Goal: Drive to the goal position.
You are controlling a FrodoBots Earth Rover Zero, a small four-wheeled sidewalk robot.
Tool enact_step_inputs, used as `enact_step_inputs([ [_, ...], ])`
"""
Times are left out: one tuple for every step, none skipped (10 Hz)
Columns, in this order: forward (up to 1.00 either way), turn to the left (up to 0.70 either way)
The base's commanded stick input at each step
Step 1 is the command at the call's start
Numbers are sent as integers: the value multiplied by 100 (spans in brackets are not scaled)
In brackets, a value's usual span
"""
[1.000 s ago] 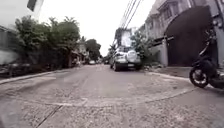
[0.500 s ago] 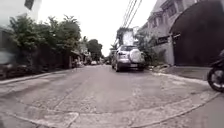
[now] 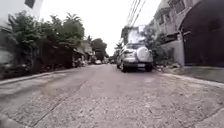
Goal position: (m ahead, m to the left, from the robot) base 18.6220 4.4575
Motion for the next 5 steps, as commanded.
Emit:
enact_step_inputs([
  [100,0],
  [100,0],
  [100,22],
  [100,11],
  [100,0],
])
